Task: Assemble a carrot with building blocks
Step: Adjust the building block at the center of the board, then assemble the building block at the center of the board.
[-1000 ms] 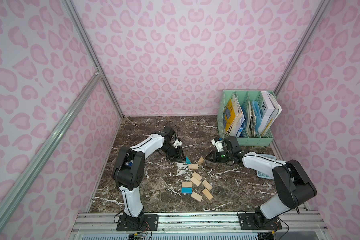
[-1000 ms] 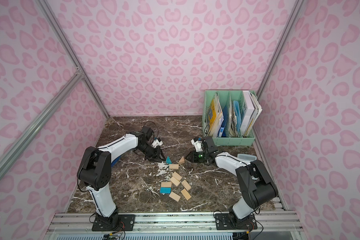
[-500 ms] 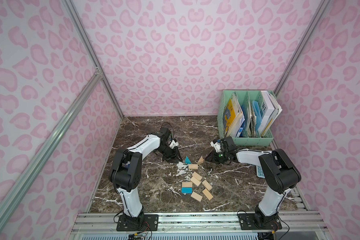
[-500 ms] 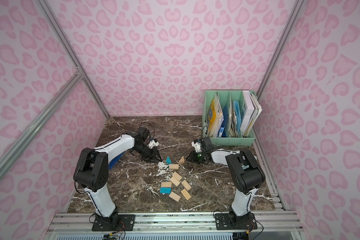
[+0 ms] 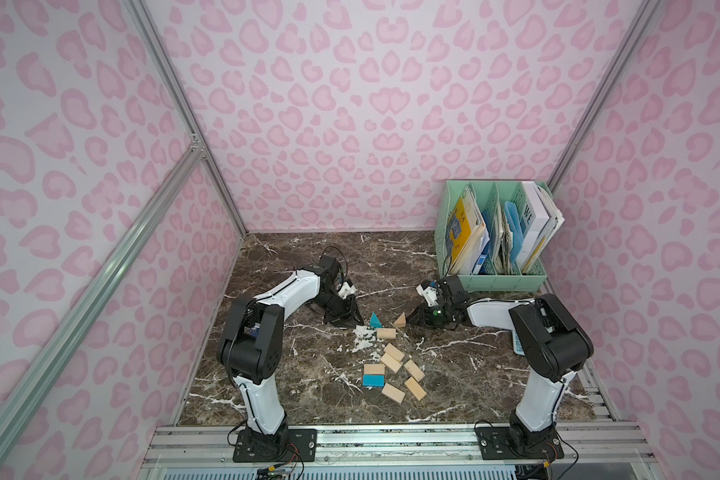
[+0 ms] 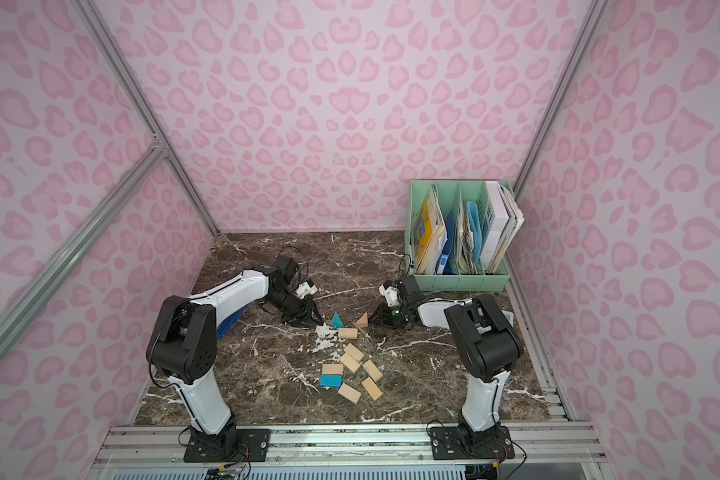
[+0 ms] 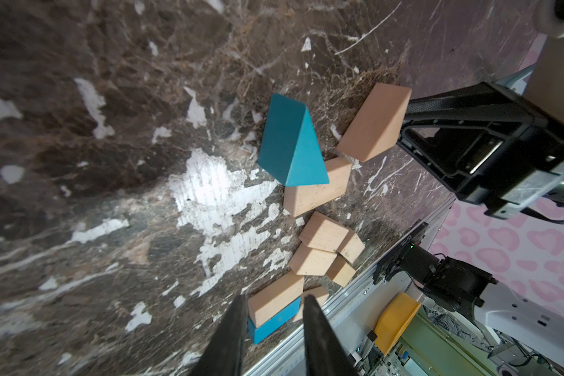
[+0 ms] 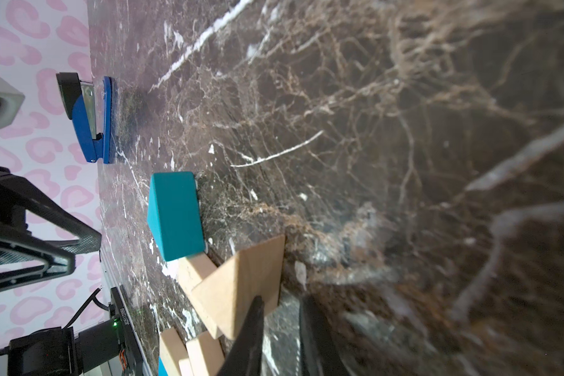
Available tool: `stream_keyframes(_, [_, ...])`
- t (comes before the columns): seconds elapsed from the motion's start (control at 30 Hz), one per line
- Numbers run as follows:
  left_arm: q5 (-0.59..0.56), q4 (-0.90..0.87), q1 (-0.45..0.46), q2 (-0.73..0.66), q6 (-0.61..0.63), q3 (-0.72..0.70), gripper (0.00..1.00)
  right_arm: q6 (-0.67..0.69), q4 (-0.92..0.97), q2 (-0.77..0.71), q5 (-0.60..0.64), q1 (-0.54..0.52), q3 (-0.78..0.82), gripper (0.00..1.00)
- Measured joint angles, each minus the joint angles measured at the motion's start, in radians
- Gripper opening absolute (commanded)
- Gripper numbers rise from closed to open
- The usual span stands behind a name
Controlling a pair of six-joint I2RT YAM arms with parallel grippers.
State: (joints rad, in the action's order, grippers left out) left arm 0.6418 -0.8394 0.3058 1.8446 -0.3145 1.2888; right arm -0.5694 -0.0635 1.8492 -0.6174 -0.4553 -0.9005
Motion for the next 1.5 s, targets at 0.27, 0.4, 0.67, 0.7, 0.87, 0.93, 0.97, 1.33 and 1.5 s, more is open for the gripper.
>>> stream_keyframes(0.27, [0.0,0.0,-0.001,0.0,0.003,-0.003,0.31,-0.003,-0.001,-0.001,0.001,-0.021,-0.002,0.22])
stream_keyframes(0.4, [0.0,0.0,-0.001,0.0,0.004,-0.003,0.31,-0.003,0.0,0.001,0.004,-0.02,-0.01,0.22])
stream_keyframes(0.67, [0.0,0.0,-0.003,-0.001,0.004,-0.008,0.31,0.006,0.026,-0.014,0.032,-0.018,-0.027,0.23])
stream_keyframes(0.7, [-0.001,0.0,-0.003,-0.003,0.003,-0.009,0.32,0.007,0.038,-0.031,0.042,-0.018,-0.024,0.25])
stream_keyframes(0.87, [-0.003,0.011,-0.003,-0.061,0.005,-0.08,0.54,0.003,0.041,-0.169,0.068,-0.035,0.062,0.3])
stream_keyframes(0.93, [-0.003,0.011,-0.003,-0.086,0.007,-0.128,0.56,0.001,0.06,-0.211,0.071,-0.08,0.102,0.31])
stream_keyframes(0.97, [-0.003,0.011,-0.003,-0.098,0.008,-0.153,0.56,0.001,0.072,-0.227,0.072,-0.114,0.122,0.31])
stream_keyframes(1.33, [0.048,0.063,0.004,-0.064,0.003,-0.212,0.25,-0.099,0.058,-0.328,0.056,-0.237,0.28,0.31])
stream_keyframes(1.5, [0.072,0.077,0.016,-0.023,0.003,-0.18,0.3,-0.136,0.004,-0.28,0.015,-0.255,0.275,0.32])
